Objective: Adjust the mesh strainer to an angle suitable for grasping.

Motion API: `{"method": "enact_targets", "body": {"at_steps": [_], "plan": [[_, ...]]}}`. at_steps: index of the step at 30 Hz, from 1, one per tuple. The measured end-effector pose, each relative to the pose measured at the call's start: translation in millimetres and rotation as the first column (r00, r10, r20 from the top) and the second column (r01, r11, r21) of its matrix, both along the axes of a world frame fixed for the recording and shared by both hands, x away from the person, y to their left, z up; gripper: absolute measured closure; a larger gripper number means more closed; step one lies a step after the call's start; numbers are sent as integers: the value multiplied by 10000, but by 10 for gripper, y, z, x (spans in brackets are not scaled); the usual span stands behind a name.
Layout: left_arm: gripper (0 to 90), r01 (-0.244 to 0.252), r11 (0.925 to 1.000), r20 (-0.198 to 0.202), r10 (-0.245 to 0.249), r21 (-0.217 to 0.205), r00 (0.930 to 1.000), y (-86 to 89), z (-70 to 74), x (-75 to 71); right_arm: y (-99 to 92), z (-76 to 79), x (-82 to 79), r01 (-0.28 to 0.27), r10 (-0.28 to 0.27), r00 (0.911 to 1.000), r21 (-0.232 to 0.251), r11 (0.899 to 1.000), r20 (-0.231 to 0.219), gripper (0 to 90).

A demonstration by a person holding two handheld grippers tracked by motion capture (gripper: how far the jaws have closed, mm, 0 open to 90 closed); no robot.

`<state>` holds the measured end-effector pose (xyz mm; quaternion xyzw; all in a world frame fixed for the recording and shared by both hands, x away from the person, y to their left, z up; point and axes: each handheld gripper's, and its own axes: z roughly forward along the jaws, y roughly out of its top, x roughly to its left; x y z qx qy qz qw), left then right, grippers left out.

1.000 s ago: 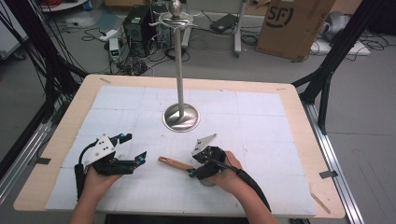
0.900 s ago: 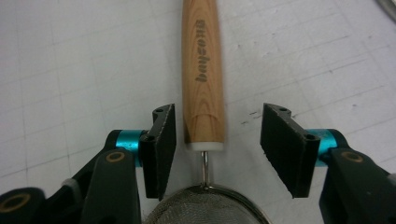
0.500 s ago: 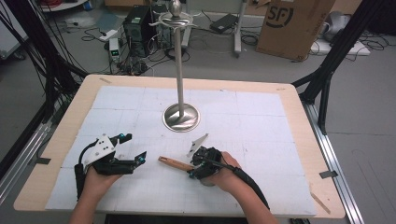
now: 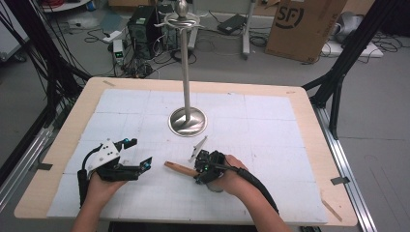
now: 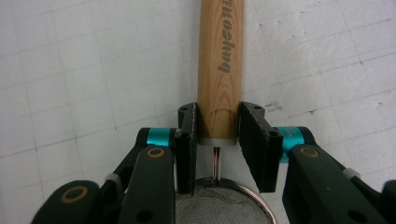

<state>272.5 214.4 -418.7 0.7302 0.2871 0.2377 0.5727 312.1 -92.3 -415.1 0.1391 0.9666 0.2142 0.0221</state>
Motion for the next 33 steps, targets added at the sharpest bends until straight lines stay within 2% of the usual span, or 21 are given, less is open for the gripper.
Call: {"method": "enact_targets", "body": {"at_steps": [11, 15, 19, 24, 33], "plan": [[160, 9, 10000, -38, -9, 5, 10000, 0, -1, 2, 0, 18, 23, 0, -5, 9997, -194, 9998, -264, 672], [160, -11, 10000, -34, 11, 35, 10000, -4, -2, 3, 28, 25, 24, 99, -125, 9989, -583, 9983, -450, 668], [160, 1, 10000, -40, -1, 5, 10000, -13, -5, 3, 99, 34, 28, -6, -38, 9991, -1033, 9946, -418, 669], [160, 45, 10000, -53, -45, 61, 10000, -40, -12, 4, 157, 42, 46, 38, -116, 9984, -1381, 9904, -556, 670], [160, 73, 9999, -82, -73, 96, 9999, -60, -18, 8, 180, 43, 5, -110, 85, 9998, -1526, 9882, -168, 689]]}}
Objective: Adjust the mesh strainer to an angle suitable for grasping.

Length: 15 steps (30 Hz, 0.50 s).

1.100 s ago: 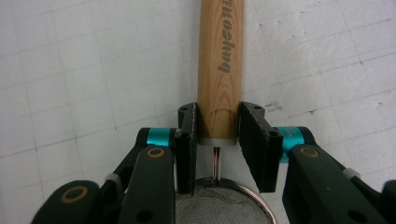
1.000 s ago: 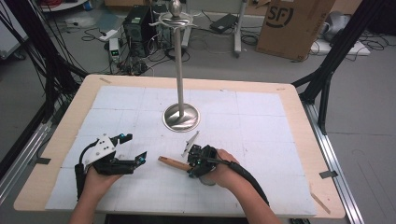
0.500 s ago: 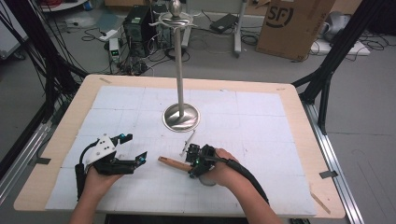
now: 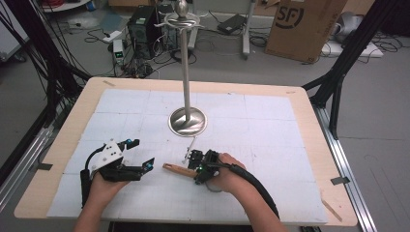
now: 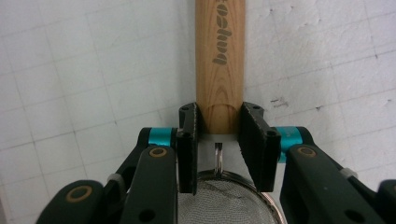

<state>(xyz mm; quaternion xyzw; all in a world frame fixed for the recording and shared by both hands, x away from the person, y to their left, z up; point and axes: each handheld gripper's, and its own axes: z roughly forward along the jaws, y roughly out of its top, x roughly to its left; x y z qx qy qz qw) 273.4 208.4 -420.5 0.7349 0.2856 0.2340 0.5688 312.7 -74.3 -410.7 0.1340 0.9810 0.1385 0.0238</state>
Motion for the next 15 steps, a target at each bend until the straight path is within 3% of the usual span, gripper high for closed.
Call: {"method": "enact_targets", "body": {"at_steps": [10, 15], "plan": [[160, -51, 10000, -16, 51, -35, 10000, 34, -5, 3, -27, 9, -7, -428, 424, 9988, 174, 9989, 242, 691], [160, -79, 9999, -18, 79, -84, 10000, 46, -4, -2, -55, 42, 2, -333, 319, 9988, 377, 9987, 374, 691]]}}
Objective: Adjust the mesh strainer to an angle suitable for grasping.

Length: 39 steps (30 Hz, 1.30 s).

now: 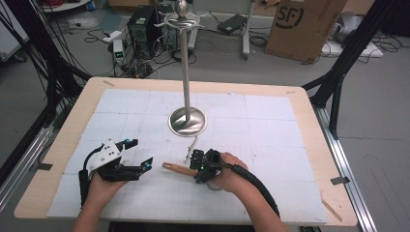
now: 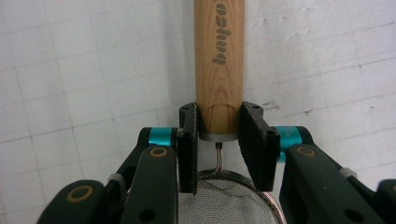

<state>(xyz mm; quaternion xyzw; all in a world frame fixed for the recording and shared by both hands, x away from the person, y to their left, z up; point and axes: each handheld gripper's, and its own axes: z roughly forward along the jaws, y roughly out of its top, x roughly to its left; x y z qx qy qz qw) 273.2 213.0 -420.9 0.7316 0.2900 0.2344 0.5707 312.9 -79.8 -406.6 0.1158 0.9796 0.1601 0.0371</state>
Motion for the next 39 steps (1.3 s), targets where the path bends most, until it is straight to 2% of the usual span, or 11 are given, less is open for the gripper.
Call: {"method": "enact_targets", "body": {"at_steps": [6, 12, 20, 26, 31, 34, 39], "plan": [[159, -10, 10000, 4, 10, -93, 10000, 23, 6, -3, -116, 83, -10, 211, -222, 9997, 824, 9964, 121, 691], [156, 17, 9998, -6, -17, -192, 10000, 23, 9, -3, -299, 182, -15, 466, -531, 9982, 1892, 9808, 292, 691], [153, 183, 9995, -118, -186, -274, 9998, 5, 4, -3, -530, 301, -48, 673, -909, 9942, 3274, 9425, 572, 691], [149, 472, 9982, -174, -478, -363, 9987, -41, 24, -8, -644, 368, -109, 429, -884, 9922, 4267, 9034, 875, 690], [147, 850, 9957, -326, -862, -360, 9957, -107, 44, -12, -715, 402, -146, 334, -864, 9927, 4957, 8679, 843, 690], [147, 1031, 9939, -337, -1044, -381, 9940, -151, 74, -8, -754, 408, -150, 332, -915, 9917, 5068, 8614, 906, 690], [147, 1346, 9896, -200, -1357, -511, 9905, -236, 173, 8, -828, 450, -170, 230, -954, 9898, 5420, 8401, 1057, 690]]}}
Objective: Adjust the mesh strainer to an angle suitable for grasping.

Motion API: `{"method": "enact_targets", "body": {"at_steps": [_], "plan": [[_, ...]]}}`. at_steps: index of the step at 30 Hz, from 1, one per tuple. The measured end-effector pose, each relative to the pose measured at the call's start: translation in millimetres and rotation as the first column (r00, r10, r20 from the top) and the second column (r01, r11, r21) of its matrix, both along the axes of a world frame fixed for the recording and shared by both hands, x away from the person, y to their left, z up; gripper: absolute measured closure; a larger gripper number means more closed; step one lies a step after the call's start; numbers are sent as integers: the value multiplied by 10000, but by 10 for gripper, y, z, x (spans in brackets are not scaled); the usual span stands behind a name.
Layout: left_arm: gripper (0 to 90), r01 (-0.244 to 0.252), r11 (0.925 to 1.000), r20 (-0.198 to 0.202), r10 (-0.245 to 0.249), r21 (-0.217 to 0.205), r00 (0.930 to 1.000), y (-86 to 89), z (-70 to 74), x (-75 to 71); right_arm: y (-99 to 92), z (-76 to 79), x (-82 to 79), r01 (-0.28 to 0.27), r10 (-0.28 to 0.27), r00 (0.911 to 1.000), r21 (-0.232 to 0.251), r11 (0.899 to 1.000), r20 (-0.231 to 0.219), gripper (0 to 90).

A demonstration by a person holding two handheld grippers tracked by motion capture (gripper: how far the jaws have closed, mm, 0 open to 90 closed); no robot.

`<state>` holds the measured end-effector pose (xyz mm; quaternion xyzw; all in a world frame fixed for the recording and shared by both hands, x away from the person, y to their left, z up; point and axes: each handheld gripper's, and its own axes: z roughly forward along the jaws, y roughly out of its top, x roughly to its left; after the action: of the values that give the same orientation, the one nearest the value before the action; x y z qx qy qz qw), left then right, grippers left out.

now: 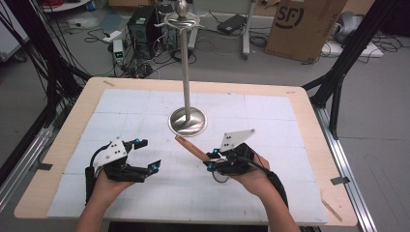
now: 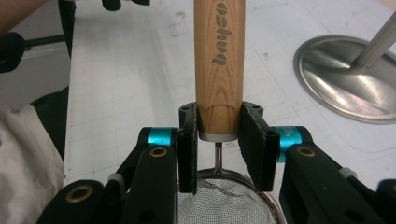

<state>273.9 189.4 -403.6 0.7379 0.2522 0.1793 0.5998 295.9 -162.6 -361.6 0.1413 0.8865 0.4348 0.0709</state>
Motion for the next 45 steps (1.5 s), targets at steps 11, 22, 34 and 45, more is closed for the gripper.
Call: {"method": "enact_targets", "body": {"at_steps": [11, 22, 34, 45], "plan": [[149, 1001, 9948, 210, -997, -199, 9948, -272, 279, 38, -149, 97, -49, 10, -43, 9994, 966, 9953, 330, 690], [152, 1950, 9795, 487, -1926, -509, 9801, -456, 497, 41, -208, 122, -91, -415, 272, 9963, 1782, 9831, 820, 690], [173, 2594, 9633, 740, -2544, -691, 9643, -622, 610, 52, -173, 135, -96, -806, 586, 9930, 2252, 9710, 1027, 689], [285, 3203, 9443, 953, -3129, -750, 9450, -741, 665, 51, -108, 139, -100, -1058, 823, 9912, 2487, 9628, 1033, 690]]}}
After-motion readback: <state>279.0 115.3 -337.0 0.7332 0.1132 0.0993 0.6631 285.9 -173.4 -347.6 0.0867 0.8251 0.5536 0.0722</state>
